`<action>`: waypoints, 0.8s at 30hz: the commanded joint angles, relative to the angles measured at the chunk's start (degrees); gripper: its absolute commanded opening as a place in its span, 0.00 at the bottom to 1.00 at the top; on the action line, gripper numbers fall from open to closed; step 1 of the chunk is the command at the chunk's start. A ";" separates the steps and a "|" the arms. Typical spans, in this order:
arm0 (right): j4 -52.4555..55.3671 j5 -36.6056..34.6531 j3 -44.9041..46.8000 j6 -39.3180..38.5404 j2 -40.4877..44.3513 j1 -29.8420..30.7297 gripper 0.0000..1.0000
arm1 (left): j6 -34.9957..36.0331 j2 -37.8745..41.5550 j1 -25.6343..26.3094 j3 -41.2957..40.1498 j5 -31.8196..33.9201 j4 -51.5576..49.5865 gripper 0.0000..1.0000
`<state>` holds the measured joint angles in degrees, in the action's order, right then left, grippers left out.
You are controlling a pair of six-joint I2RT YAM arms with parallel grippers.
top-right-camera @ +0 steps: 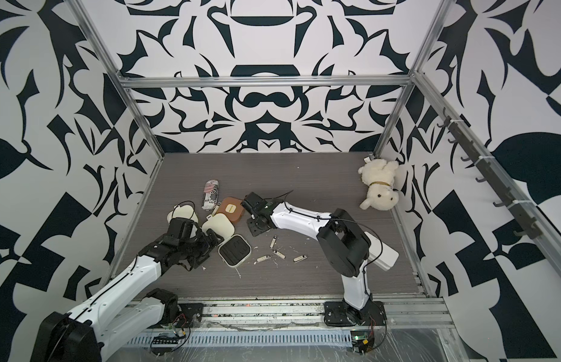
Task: Organize nail clipper sets
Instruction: Pick up the nail clipper from the center of the board.
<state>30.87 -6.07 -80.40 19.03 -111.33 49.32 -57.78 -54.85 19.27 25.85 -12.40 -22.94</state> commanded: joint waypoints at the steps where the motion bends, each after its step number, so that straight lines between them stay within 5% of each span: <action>1: 3.26 -2.11 -3.23 -2.44 -1.91 -0.05 0.52 | -0.23 -0.77 0.16 -1.21 0.18 1.73 0.93; 16: 3.70 0.90 -9.10 -4.55 -9.23 -4.06 0.49 | -0.01 -4.09 0.19 -0.46 -0.17 3.41 0.93; 24: 4.25 4.74 -9.77 -5.03 -10.00 -4.16 0.25 | 0.33 -5.41 0.17 0.16 -0.24 3.87 0.93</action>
<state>33.45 -3.57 -89.56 14.09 -121.97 44.99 -58.08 -59.79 19.31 25.56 -12.43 -19.38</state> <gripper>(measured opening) 0.274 0.932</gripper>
